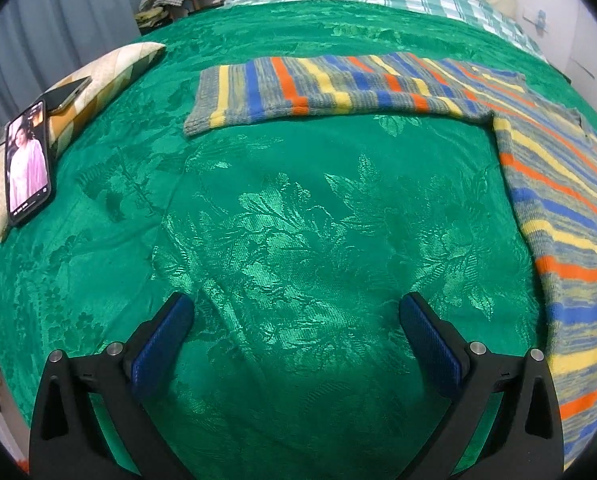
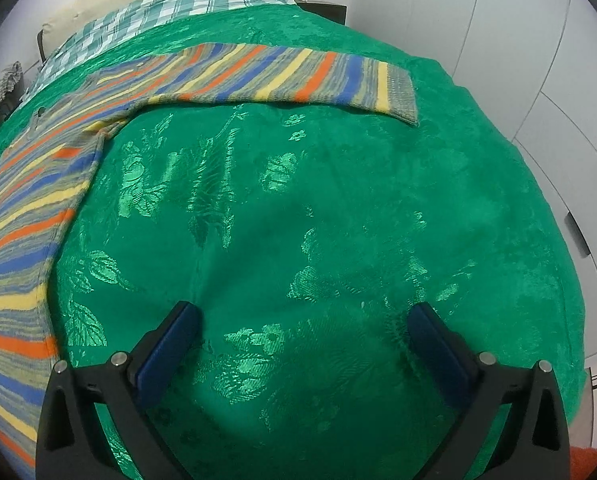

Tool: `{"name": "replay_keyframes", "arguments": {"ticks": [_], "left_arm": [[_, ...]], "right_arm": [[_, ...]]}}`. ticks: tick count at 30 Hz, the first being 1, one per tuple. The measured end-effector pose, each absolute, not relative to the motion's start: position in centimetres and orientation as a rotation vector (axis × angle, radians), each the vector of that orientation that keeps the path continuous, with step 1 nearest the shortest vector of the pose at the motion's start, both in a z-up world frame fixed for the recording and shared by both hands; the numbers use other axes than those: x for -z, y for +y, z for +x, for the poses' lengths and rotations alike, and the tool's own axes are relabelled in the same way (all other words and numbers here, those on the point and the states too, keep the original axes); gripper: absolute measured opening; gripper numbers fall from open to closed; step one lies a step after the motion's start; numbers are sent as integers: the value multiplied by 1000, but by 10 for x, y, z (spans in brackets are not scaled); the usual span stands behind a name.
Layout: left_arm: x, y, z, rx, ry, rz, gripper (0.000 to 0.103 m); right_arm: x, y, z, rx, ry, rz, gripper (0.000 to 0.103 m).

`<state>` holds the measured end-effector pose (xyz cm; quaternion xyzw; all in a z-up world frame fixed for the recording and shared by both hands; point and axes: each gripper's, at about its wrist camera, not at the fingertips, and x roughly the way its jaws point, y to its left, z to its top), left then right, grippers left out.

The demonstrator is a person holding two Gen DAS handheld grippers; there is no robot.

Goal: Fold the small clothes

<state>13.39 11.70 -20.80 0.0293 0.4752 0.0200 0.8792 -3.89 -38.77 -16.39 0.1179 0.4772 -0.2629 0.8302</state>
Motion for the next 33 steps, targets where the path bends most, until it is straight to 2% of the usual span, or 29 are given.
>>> {"name": "replay_keyframes", "arguments": {"ticks": [33], "left_arm": [[208,113,126,-56,954,72,103]], "right_arm": [[163,-382,-39,583,994,224,103]]}}
